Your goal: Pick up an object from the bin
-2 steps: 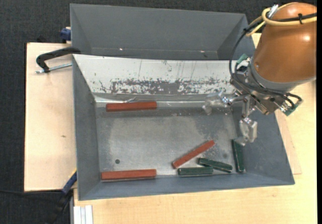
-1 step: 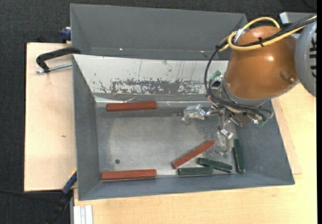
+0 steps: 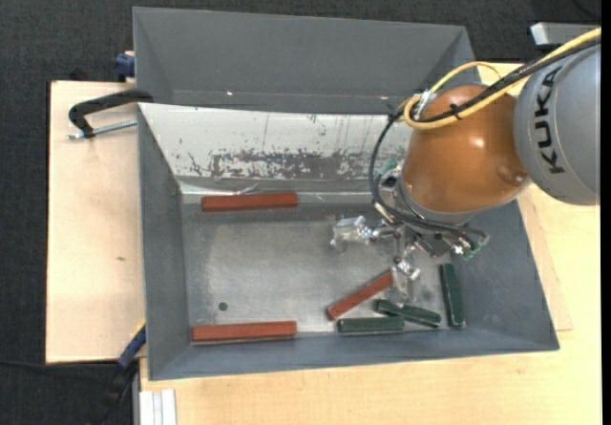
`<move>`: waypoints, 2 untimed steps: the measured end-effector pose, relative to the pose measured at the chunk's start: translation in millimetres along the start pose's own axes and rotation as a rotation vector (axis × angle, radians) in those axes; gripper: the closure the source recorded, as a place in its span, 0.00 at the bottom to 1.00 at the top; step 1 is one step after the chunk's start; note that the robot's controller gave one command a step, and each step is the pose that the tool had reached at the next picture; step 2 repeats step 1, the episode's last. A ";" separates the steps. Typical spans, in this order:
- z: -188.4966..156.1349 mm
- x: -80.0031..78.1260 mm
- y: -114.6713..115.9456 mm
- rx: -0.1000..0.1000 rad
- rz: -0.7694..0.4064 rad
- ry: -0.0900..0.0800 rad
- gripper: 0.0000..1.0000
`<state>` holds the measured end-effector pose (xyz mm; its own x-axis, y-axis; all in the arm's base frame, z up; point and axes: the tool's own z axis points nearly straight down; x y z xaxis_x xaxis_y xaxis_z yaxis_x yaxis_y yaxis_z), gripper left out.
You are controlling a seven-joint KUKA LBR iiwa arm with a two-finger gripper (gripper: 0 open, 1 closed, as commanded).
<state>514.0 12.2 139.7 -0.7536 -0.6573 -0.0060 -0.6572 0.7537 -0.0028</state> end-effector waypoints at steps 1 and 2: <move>67.8 12.1 -3.7 -0.003 -0.333 0.006 1.00; 67.8 12.1 -3.7 -0.003 -0.333 0.006 1.00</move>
Offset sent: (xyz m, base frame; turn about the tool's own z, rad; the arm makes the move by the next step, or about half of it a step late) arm 0.0000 0.0000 0.0000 0.0000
